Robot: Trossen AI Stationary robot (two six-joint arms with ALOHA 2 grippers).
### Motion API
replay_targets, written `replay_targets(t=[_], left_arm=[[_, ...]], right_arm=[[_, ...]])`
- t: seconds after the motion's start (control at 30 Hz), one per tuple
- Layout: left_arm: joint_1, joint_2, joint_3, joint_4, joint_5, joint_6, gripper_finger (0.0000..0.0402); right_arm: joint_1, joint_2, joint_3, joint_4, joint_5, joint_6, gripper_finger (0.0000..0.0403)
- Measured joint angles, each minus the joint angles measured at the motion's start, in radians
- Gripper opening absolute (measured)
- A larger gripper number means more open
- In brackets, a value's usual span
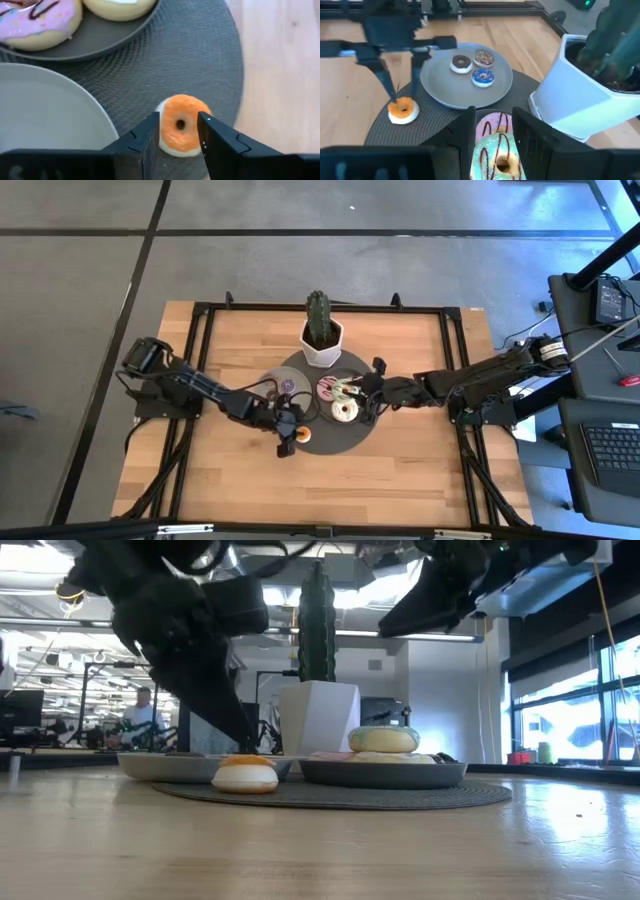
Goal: Pick & Place donuts
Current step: Put the small orange donut on the light gray plate
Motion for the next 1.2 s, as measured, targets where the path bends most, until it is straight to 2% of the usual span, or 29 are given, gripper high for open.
replay_targets(t=[0.13,0.3,0.57,1.03,1.2], left_arm=[[0.027,0.029,0.000,-0.001,0.008,0.001,0.0127],[0.043,0.071,0.000,0.019,0.069,0.002,0.0127],[0.043,0.063,0.000,0.022,0.081,0.002,0.0123],[0.043,0.063,0.000,0.019,0.081,0.036,0.0026],[0.043,0.063,0.001,0.025,0.081,0.036,0.0006]], right_arm=[[0.000,0.001,0.000,0.006,-0.002,-0.021,0.0130],[0.000,0.001,0.000,0.006,-0.002,-0.024,0.0129],[-0.002,0.001,0.000,0.005,-0.002,-0.027,0.0129],[-0.003,0.002,0.000,0.004,-0.002,-0.027,0.0129],[-0.003,0.002,0.000,0.004,-0.002,-0.027,0.0129]])
